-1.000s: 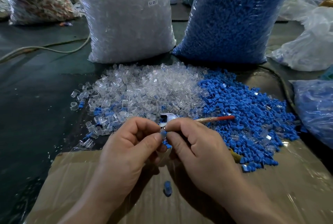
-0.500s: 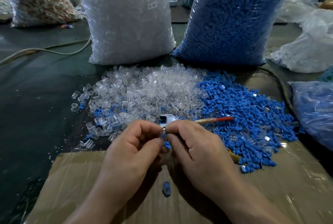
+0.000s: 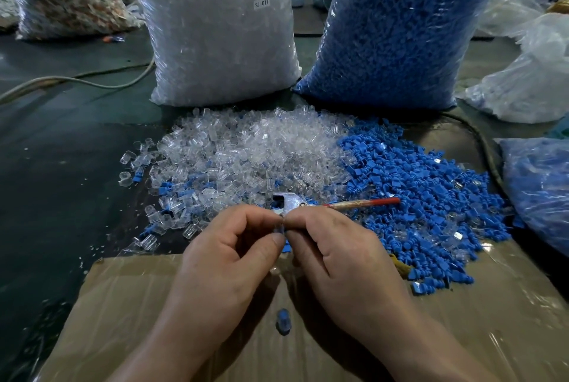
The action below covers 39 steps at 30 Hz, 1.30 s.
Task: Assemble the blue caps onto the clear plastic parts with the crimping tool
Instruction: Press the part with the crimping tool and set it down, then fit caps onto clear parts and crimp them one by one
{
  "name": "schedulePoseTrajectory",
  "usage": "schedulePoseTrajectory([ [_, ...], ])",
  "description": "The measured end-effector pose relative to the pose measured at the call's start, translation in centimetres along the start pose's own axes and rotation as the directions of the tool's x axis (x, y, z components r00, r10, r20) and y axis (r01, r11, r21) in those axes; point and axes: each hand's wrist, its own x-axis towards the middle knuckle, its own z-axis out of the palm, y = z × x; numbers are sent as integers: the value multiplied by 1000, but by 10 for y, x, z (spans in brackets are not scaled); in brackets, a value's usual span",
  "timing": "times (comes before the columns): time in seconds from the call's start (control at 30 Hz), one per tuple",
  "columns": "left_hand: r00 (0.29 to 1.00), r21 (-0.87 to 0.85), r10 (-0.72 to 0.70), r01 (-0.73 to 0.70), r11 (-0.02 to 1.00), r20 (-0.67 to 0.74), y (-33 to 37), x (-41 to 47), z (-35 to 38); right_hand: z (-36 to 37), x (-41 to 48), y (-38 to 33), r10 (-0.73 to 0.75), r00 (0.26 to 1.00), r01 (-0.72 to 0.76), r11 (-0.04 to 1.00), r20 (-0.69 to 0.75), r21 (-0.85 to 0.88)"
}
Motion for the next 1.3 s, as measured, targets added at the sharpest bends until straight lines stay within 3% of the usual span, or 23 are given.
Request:
schedulePoseTrajectory([
  [0.37,998,-59,-66,65,996,-12,-5,0,-2,-2,-1,-8,-19,997,18,1000,76,8],
  [0.47,984,-253,-175,165,953,-18,-3,-1,-1,-10,3,-2,-23,999,34,959,42,-280],
  [0.53,971,-328,-237,218,919,-18,0,-1,-3,-18,7,7,141,985,-80,879,97,-469],
  [0.6,966,-366,-260,236,900,-17,2,-1,-5,-23,7,17,282,943,-140,818,176,-558],
  [0.73,964,-398,-265,240,885,-8,5,0,-4,-27,8,22,300,929,-107,776,215,-622],
  [1.03,958,-372,-287,267,889,3,5,1,-4,-31,17,27,251,945,-78,797,210,-599],
  [1.17,963,-370,-270,251,895,-1,2,2,-7,-31,18,26,222,970,-133,823,97,-553],
  [1.3,960,-427,-281,256,867,3,1,2,-7,-35,18,22,189,978,-208,909,-88,-362],
])
